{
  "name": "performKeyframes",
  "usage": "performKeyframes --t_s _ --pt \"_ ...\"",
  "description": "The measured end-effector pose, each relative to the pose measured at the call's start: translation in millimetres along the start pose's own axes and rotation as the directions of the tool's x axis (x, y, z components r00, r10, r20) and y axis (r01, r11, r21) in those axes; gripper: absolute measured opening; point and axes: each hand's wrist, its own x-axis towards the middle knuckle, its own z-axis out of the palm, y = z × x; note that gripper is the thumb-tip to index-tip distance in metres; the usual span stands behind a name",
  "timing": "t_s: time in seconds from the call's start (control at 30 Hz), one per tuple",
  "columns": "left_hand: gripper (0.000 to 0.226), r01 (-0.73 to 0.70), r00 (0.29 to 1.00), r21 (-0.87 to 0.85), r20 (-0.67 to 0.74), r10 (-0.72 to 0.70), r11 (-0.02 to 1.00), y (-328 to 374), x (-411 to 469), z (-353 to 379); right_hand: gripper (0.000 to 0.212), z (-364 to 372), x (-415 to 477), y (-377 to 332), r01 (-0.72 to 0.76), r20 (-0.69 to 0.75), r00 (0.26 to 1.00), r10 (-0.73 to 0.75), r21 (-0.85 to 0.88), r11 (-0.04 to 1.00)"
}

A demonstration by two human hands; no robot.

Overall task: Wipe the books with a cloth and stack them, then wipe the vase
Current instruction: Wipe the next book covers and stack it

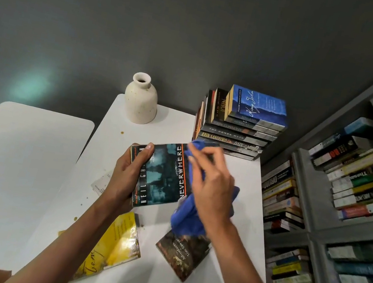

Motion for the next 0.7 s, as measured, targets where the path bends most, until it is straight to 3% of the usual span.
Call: performKeyframes --t_s 0.1,0.27,0.5,0.63,0.7 --pt "0.024 0.003 1.0 0.002 0.005 -0.003 1.0 0.1 0.0 -1.8 0.03 6.8 -11.7 -10.7 0.076 0.098 0.992 -0.081 0.055 0.996" --pt "0.024 0.004 1.0 0.016 0.0 -0.004 1.0 -1.8 1.8 -6.1 0.026 -7.8 3.9 23.1 -0.11 -0.037 0.993 0.11 -0.025 0.994" --pt "0.031 0.001 1.0 0.025 -0.003 -0.001 1.0 -3.1 4.2 -6.4 0.03 9.1 -9.1 -13.0 0.068 0.095 0.993 -0.074 0.063 0.996" --pt "0.023 -0.016 0.999 0.051 -0.031 0.018 0.999 -5.1 4.6 -5.9 0.027 -1.5 3.0 15.9 -0.089 -0.028 0.996 0.088 -0.026 0.996" --pt "0.025 -0.008 0.999 0.055 -0.036 0.01 0.998 -4.5 5.0 -2.5 0.029 4.4 2.7 5.4 -0.043 -0.022 0.999 0.043 -0.016 0.999"
